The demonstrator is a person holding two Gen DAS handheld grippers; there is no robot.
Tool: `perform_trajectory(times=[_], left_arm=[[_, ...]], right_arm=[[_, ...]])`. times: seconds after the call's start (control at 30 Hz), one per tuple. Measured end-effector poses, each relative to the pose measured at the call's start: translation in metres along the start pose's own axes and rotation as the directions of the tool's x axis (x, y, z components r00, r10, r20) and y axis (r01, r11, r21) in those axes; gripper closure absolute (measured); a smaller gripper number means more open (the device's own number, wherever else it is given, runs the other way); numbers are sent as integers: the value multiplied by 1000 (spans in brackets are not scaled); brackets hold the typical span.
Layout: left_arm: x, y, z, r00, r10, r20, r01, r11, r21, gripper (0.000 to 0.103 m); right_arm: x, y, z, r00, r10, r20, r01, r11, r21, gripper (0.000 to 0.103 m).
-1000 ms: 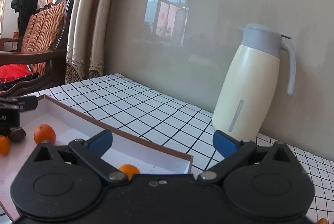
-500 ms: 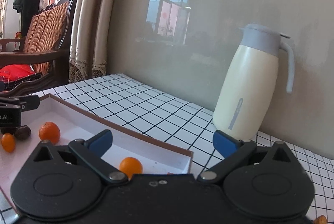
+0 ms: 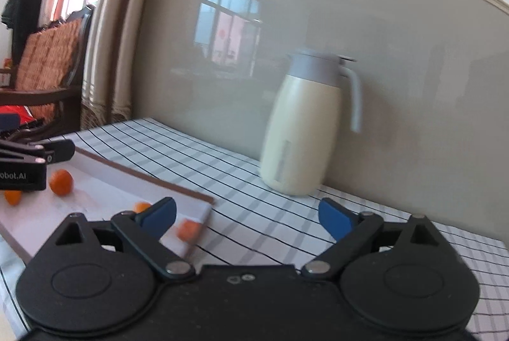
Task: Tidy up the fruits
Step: 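Move both open tools back toward the last orange and carrot chunk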
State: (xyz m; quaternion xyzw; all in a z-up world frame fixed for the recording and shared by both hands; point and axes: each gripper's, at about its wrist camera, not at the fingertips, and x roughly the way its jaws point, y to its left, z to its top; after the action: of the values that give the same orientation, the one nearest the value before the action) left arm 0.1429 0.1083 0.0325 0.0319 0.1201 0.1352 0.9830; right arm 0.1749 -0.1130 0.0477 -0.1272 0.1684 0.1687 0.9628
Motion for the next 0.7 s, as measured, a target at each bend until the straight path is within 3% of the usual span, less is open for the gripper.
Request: perform_trajectory(times=[0.27,0.7], left_arm=[[-14,-65,0,991,-135,12,134,989,63,0],[-23,-149,-7,961,-275,-26,277,953,122,0]], right_arm=[[-28,-50,-25,995,-91,-43,92,995,27,22],[-43,-103,-58,981,-158,-111,167,983,75,31]])
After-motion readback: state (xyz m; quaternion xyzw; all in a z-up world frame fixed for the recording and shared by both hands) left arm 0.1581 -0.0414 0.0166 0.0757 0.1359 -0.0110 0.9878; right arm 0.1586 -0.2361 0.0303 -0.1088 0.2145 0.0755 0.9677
